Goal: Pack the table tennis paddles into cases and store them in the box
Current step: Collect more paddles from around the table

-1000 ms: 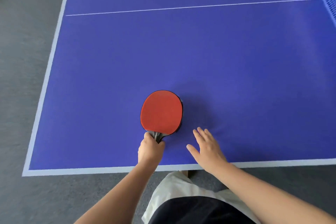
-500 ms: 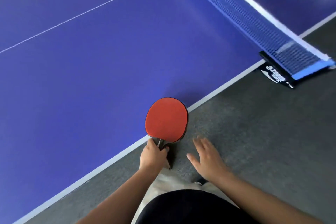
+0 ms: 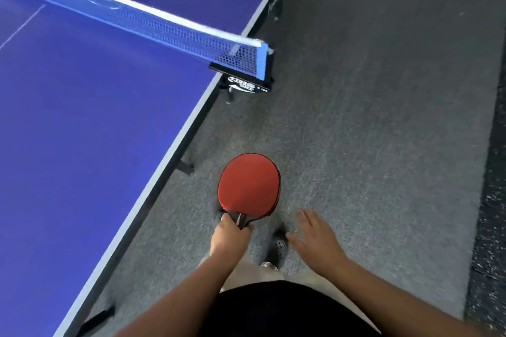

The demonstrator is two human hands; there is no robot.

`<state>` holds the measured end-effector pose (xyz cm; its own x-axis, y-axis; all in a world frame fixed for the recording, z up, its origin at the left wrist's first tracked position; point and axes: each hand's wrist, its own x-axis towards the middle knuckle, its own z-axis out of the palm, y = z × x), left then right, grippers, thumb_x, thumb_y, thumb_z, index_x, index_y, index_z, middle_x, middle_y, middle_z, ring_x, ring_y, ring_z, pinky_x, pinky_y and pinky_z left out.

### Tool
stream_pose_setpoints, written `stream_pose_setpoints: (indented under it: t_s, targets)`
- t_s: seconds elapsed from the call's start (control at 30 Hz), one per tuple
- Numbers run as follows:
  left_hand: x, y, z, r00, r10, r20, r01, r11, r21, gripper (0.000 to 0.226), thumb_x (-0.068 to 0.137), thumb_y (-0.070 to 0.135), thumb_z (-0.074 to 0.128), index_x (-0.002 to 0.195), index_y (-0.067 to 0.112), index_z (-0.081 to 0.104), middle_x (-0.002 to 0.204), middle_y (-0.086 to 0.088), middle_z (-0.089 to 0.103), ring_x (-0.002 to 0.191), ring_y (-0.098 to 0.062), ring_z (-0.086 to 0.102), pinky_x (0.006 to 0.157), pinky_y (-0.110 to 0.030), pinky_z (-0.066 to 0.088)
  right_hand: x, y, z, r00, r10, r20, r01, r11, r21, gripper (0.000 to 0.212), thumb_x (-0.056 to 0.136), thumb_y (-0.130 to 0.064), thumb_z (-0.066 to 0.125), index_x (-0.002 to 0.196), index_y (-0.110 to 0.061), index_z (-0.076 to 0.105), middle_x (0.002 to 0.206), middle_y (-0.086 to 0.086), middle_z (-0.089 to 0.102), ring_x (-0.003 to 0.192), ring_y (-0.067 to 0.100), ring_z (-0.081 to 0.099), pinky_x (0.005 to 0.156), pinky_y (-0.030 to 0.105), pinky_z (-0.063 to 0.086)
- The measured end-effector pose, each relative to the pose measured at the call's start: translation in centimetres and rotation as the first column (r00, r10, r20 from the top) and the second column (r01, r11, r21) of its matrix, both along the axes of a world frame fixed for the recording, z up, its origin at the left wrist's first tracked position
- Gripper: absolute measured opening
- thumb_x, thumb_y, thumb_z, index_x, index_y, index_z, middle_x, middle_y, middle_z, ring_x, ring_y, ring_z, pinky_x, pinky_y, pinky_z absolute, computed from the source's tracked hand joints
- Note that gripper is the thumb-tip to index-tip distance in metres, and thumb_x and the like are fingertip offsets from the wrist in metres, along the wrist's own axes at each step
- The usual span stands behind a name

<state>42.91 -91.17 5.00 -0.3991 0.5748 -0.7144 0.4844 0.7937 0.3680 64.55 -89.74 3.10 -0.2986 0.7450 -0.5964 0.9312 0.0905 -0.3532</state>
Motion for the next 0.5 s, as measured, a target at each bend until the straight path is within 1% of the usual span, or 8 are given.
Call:
stream_pose_setpoints:
  t_s: [0.07, 0.13, 0.17, 0.2, 0.23, 0.3, 0.4, 0.5]
  targets:
    - [2.1, 2.6, 0.0, 0.998, -0.053, 0.028, 0.053, 0.999, -0.003, 0.042, 0.081, 0.033, 0.068, 0.114, 0.011, 0.052, 0.104, -0.010, 0.067, 0.099, -0.034, 0.064, 0.077, -0.036, 0.050, 2.1, 1.0, 0.2, 0.997, -0.079, 0.009, 0.079, 0.997, 0.000, 0.104, 0.078, -0.081, 0.002, 0.153, -0.014, 0.027, 0.158, 0.009, 0.027, 0.146, 0.029, 0.024, 0.118, 0.040, 0.020]
    - [3.9, 5.5, -0.1, 0.992, -0.115, 0.044, 0.116, 0.993, -0.010, 0.045, 0.080, 0.036, 0.069, 0.116, 0.014, 0.053, 0.104, -0.009, 0.068, 0.098, -0.033, 0.065, 0.079, -0.037, 0.052, 4.0, 2.4, 0.1, 0.987, -0.158, 0.020, 0.158, 0.987, -0.010, 0.107, 0.081, -0.083, -0.002, 0.147, -0.009, 0.040, 0.151, 0.014, 0.040, 0.139, 0.035, 0.038, 0.114, 0.045, 0.030]
    - [4.8, 7.2, 0.1, 0.988, -0.148, 0.050, 0.149, 0.989, -0.012, 0.046, 0.079, 0.036, 0.069, 0.116, 0.014, 0.053, 0.105, -0.008, 0.068, 0.099, -0.032, 0.065, 0.080, -0.037, 0.052, 4.8, 3.2, -0.1, 0.981, -0.194, 0.024, 0.194, 0.981, 0.007, 0.105, 0.084, -0.081, 0.000, 0.143, -0.007, 0.046, 0.146, 0.017, 0.046, 0.134, 0.038, 0.045, 0.110, 0.048, 0.035]
    - [5.6, 9.0, 0.0, 0.981, -0.185, 0.050, 0.186, 0.983, -0.013, 0.047, 0.079, 0.037, 0.068, 0.117, 0.014, 0.053, 0.105, -0.008, 0.067, 0.100, -0.032, 0.064, 0.081, -0.037, 0.052, 5.6, 4.1, -0.3, 0.975, -0.223, 0.024, 0.223, 0.975, 0.014, 0.103, 0.086, -0.080, 0.002, 0.141, -0.006, 0.048, 0.145, 0.017, 0.048, 0.132, 0.039, 0.047, 0.109, 0.048, 0.037]
    - [6.5, 10.9, 0.0, 0.974, -0.222, 0.048, 0.223, 0.975, -0.008, 0.047, 0.079, 0.037, 0.068, 0.116, 0.014, 0.053, 0.106, -0.007, 0.067, 0.101, -0.032, 0.064, 0.082, -0.037, 0.052, 6.2, 5.3, -0.4, 0.967, -0.253, 0.024, 0.253, 0.968, 0.002, 0.105, 0.084, -0.082, 0.003, 0.143, -0.007, 0.045, 0.147, 0.016, 0.045, 0.135, 0.037, 0.043, 0.111, 0.047, 0.033]
    - [8.0, 14.8, -0.1, 0.958, -0.279, 0.062, 0.280, 0.960, 0.003, 0.046, 0.078, 0.039, 0.068, 0.115, 0.016, 0.053, 0.105, -0.005, 0.067, 0.100, -0.030, 0.065, 0.081, -0.036, 0.052, 7.6, 7.9, -0.7, 0.953, -0.302, 0.035, 0.303, 0.953, -0.010, 0.111, 0.077, -0.086, -0.004, 0.149, -0.011, 0.037, 0.154, 0.012, 0.036, 0.142, 0.032, 0.032, 0.117, 0.043, 0.026]
    - [10.1, 20.5, -0.6, 0.929, -0.358, 0.096, 0.358, 0.933, 0.015, 0.045, 0.079, 0.036, 0.067, 0.116, 0.016, 0.051, 0.106, -0.005, 0.067, 0.099, -0.029, 0.064, 0.082, -0.036, 0.052, 9.4, 12.1, -1.1, 0.932, -0.351, 0.083, 0.348, 0.936, 0.054, 0.113, 0.074, -0.086, -0.010, 0.150, -0.014, 0.034, 0.156, 0.011, 0.033, 0.144, 0.029, 0.030, 0.117, 0.043, 0.024]
    - [12.3, 26.1, -0.5, 0.903, -0.404, 0.144, 0.408, 0.913, 0.005, 0.047, 0.082, 0.037, 0.066, 0.119, 0.014, 0.049, 0.113, -0.006, 0.064, 0.103, -0.029, 0.062, 0.082, -0.035, 0.050, 11.0, 16.6, -0.6, 0.916, -0.380, 0.127, 0.376, 0.925, 0.053, 0.115, 0.071, -0.086, -0.014, 0.153, -0.018, 0.028, 0.159, 0.007, 0.026, 0.147, 0.027, 0.023, 0.119, 0.043, 0.019]
